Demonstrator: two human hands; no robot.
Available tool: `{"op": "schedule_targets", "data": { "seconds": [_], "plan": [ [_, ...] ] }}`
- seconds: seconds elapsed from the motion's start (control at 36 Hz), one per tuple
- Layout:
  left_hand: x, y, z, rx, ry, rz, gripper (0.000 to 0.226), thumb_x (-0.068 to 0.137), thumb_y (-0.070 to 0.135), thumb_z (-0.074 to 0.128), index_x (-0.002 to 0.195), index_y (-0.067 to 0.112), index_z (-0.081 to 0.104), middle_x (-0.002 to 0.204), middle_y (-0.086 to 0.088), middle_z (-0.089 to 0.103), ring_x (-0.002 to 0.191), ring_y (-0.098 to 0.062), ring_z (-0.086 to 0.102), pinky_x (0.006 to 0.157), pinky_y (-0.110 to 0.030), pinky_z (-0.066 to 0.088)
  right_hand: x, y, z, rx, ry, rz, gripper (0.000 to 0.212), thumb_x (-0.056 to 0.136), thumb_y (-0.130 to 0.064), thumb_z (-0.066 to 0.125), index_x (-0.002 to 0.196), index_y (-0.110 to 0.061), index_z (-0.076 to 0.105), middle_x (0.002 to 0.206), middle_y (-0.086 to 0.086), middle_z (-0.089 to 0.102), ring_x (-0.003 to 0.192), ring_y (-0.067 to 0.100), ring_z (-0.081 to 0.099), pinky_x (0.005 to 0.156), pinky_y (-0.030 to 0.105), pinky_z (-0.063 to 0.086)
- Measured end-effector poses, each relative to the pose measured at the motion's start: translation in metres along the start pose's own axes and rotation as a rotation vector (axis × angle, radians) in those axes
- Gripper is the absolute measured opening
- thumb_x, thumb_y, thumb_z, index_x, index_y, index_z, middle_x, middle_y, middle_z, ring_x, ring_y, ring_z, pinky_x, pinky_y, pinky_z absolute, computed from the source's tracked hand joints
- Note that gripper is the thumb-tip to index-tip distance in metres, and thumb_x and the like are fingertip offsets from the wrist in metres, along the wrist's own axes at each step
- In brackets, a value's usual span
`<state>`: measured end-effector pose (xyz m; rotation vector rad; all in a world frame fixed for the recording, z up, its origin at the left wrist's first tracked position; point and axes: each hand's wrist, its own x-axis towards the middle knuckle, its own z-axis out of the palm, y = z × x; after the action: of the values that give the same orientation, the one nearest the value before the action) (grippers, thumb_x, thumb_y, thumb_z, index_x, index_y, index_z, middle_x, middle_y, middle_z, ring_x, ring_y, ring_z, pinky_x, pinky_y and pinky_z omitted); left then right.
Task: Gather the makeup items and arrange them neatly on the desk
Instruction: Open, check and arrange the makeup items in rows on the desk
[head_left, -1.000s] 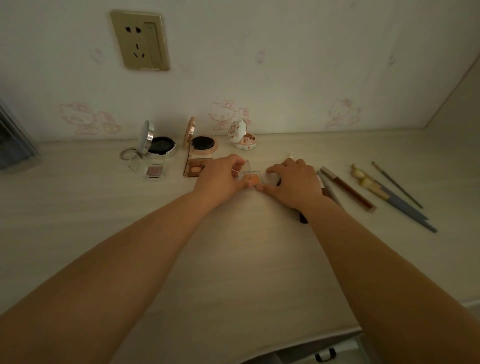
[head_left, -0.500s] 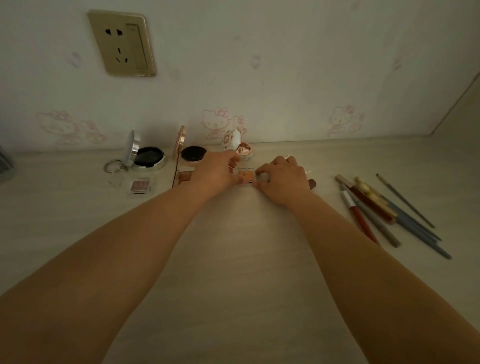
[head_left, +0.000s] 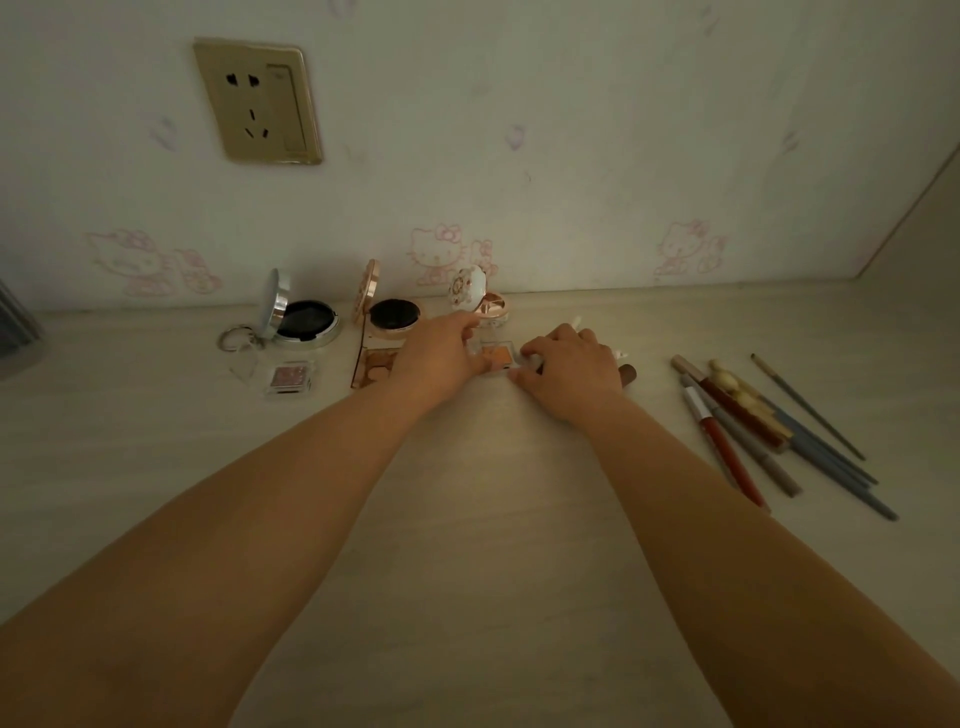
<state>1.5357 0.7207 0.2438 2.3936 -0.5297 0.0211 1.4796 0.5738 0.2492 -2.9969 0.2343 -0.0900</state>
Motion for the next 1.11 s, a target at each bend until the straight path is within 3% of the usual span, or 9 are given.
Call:
{"op": "schedule_targets", "data": {
  "seconds": [0.11, 0.22, 0.36, 0.53, 0.58, 0.64, 0.69, 0.81, 1.11],
  "plan": [
    [-0.009, -0.001, 0.0, -0.019, 0.034, -0.017, 0.07, 0.076, 0.035, 0.075, 0.137, 0.014, 0.045, 0.13, -0.006, 0.056, 0.118, -0.02, 0.053, 0.098, -0.032, 0.042, -0.008, 0.0, -0.004, 0.028, -0.044, 0.001, 0.047, 0.092, -0.044, 0.048, 0.131, -0.017, 0.052, 0.132, 0.007, 0.047, 0.122, 0.027, 0.041, 0.1, 0.038, 0.036],
    [-0.023, -0.001, -0.002, -0.032, 0.103, -0.007, 0.052, 0.087, 0.021, 0.063, 0.136, 0.014, 0.044, 0.129, -0.006, 0.054, 0.113, -0.018, 0.055, 0.097, -0.033, 0.045, -0.018, 0.0, -0.011, 0.04, -0.101, 0.013, 0.047, 0.091, -0.03, 0.049, 0.136, -0.015, 0.046, 0.136, 0.006, 0.044, 0.126, 0.026, 0.039, 0.101, 0.036, 0.034],
    [-0.042, 0.003, -0.006, 0.029, 0.157, 0.072, 0.043, 0.091, 0.006, 0.05, 0.133, 0.012, 0.047, 0.126, -0.008, 0.054, 0.108, -0.018, 0.056, 0.093, -0.033, 0.047, -0.031, -0.005, -0.017, -0.018, -0.128, 0.028, 0.047, 0.088, -0.029, 0.053, 0.132, -0.012, 0.049, 0.133, 0.007, 0.046, 0.124, 0.026, 0.04, 0.099, 0.037, 0.035],
    [-0.063, 0.006, -0.009, 0.015, 0.181, 0.091, 0.037, 0.091, 0.005, 0.047, 0.127, 0.013, 0.051, 0.121, -0.006, 0.056, 0.108, -0.019, 0.056, 0.093, -0.036, 0.048, -0.052, -0.018, -0.026, -0.157, -0.177, 0.019, 0.026, 0.089, -0.017, 0.05, 0.112, -0.007, 0.059, 0.118, 0.01, 0.055, 0.114, 0.026, 0.05, 0.079, 0.033, 0.031],
    [-0.072, 0.006, -0.01, 0.015, 0.174, 0.087, 0.036, 0.091, 0.005, 0.047, 0.126, 0.014, 0.052, 0.12, -0.005, 0.056, 0.108, -0.019, 0.056, 0.093, -0.036, 0.048, -0.059, -0.021, -0.027, -0.21, -0.177, 0.036, 0.026, 0.091, -0.01, 0.045, 0.114, -0.006, 0.057, 0.12, 0.012, 0.056, 0.115, 0.027, 0.05, 0.089, 0.037, 0.035],
    [-0.08, 0.004, -0.012, 0.014, 0.167, 0.087, 0.035, 0.091, 0.004, 0.046, 0.125, 0.013, 0.053, 0.12, -0.006, 0.057, 0.108, -0.019, 0.056, 0.093, -0.035, 0.047, -0.067, -0.024, -0.027, -0.297, -0.169, 0.026, 0.03, 0.093, -0.003, 0.04, 0.117, -0.005, 0.056, 0.124, 0.013, 0.055, 0.118, 0.028, 0.05, 0.104, 0.046, 0.03],
    [-0.088, 0.003, -0.014, 0.009, 0.162, 0.091, 0.034, 0.092, 0.003, 0.046, 0.123, 0.012, 0.054, 0.119, -0.006, 0.057, 0.107, -0.019, 0.057, 0.092, -0.036, 0.047, -0.074, -0.025, -0.027, -0.358, -0.155, 0.0, 0.031, 0.094, 0.0, 0.036, 0.118, -0.004, 0.056, 0.123, 0.013, 0.056, 0.117, 0.029, 0.051, 0.108, 0.05, 0.025],
    [-0.104, 0.0, -0.018, 0.006, 0.156, 0.082, 0.032, 0.091, 0.002, 0.046, 0.12, 0.012, 0.056, 0.119, -0.007, 0.057, 0.104, -0.018, 0.059, 0.091, -0.037, 0.048, -0.088, -0.023, -0.025, -0.356, -0.101, -0.103, 0.033, 0.096, 0.002, 0.031, 0.119, -0.001, 0.054, 0.123, 0.014, 0.057, 0.116, 0.028, 0.053, 0.096, 0.036, 0.039],
    [-0.144, 0.008, -0.027, -0.036, 0.132, 0.081, 0.034, 0.09, -0.001, 0.045, 0.115, 0.013, 0.06, 0.115, -0.004, 0.062, 0.1, -0.015, 0.061, 0.089, -0.032, 0.049, -0.122, -0.014, -0.017, -0.39, -0.001, -0.295, 0.032, 0.095, 0.0, 0.038, 0.118, -0.007, 0.058, 0.121, 0.007, 0.054, 0.109, 0.026, 0.058, 0.08, 0.034, 0.049]
  ]
}}
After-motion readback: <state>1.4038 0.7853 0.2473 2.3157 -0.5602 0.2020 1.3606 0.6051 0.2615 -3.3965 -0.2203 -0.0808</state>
